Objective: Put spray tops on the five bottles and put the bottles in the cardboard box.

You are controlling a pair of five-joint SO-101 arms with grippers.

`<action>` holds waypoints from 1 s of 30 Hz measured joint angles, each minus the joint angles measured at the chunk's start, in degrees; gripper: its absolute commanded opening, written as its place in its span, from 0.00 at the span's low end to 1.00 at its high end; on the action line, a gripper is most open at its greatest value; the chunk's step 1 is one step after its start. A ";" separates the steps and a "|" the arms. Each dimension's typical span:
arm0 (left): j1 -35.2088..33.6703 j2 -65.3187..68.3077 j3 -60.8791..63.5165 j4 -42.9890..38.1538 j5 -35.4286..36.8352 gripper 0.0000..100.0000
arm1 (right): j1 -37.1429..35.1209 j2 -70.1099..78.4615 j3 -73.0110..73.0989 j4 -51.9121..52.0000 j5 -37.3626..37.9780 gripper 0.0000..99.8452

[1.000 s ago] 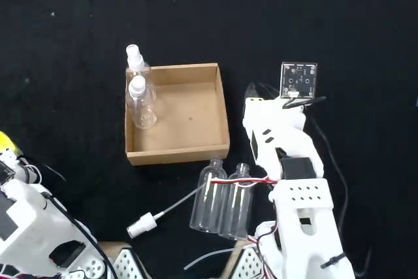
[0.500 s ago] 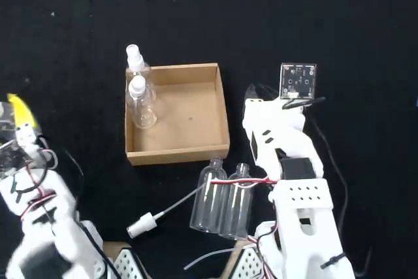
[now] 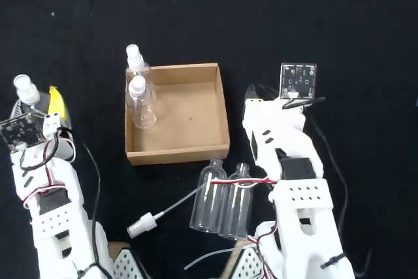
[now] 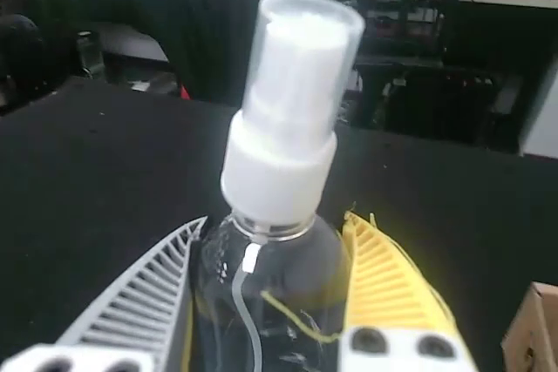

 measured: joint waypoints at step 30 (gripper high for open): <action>34.20 -37.98 -1.85 35.78 0.00 0.03 | 0.00 0.00 2.37 -5.89 0.00 0.03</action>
